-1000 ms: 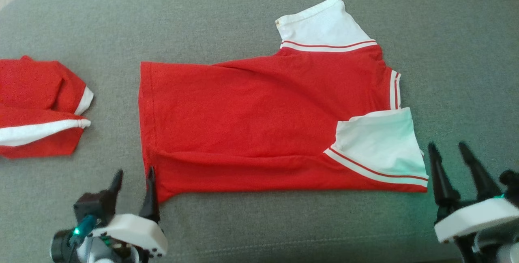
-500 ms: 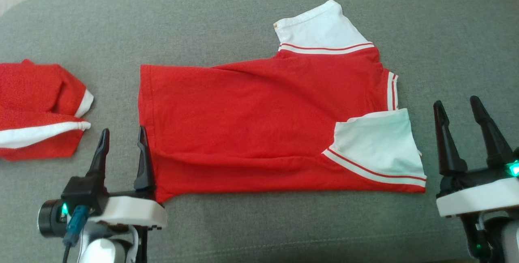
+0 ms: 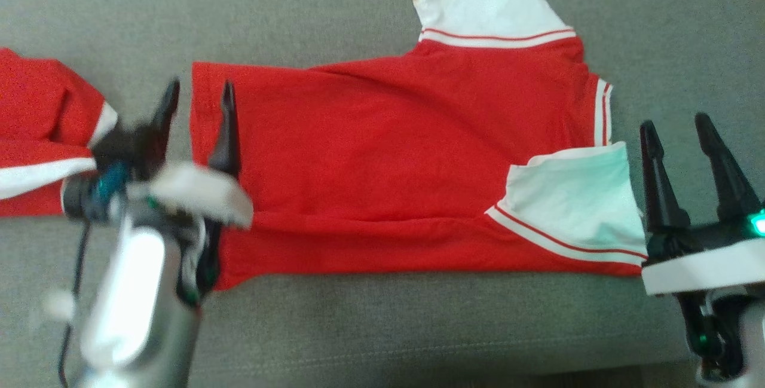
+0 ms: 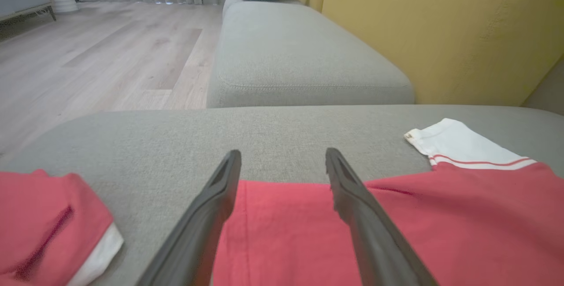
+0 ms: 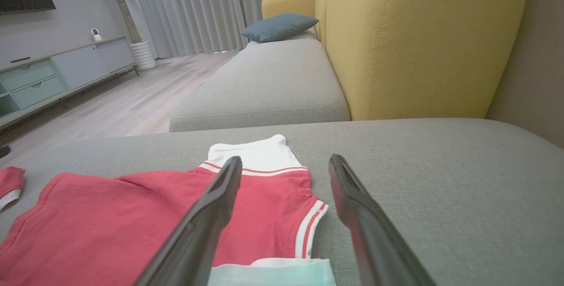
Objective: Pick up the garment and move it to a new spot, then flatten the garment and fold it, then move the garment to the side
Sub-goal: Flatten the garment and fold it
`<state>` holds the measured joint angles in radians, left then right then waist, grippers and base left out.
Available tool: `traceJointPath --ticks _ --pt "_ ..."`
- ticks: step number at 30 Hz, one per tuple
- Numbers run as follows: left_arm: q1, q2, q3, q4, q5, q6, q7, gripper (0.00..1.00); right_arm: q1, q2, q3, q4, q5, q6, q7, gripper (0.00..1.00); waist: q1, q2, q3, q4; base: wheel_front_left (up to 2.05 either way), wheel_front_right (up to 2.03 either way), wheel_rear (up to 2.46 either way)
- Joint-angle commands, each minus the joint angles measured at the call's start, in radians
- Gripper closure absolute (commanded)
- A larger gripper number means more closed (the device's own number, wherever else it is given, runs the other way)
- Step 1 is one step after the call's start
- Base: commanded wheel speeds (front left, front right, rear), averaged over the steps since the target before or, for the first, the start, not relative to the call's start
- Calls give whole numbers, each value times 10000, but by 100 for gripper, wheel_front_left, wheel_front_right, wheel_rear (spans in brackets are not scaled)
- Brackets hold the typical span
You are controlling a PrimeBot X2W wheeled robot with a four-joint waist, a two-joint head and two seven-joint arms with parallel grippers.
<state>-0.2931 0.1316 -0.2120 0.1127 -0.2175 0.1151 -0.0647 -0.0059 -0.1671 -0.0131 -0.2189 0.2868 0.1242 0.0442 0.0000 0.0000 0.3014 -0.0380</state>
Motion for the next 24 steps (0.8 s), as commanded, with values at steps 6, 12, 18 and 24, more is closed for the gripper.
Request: traceJointPath --ticks 6,12,18,24 --pt "-2708 306 472 2054 -518 -531 1085 0 -693 -189 433 -148 169 65 -185 0 0 0 986 -200 0 0 0" --pt "-4138 627 749 4640 -889 -719 1942 0 -936 -172 585 186 262 65 -311 0 0 0 1195 -407 0 0 0" --pt "-4666 757 789 6032 -1072 -833 2328 0 -935 -113 544 437 351 65 -368 0 0 0 1188 -482 0 0 0" --pt "-4921 727 640 6668 -1246 -1084 2982 100 -942 -133 512 573 405 65 -297 0 0 0 1171 -447 0 0 0"
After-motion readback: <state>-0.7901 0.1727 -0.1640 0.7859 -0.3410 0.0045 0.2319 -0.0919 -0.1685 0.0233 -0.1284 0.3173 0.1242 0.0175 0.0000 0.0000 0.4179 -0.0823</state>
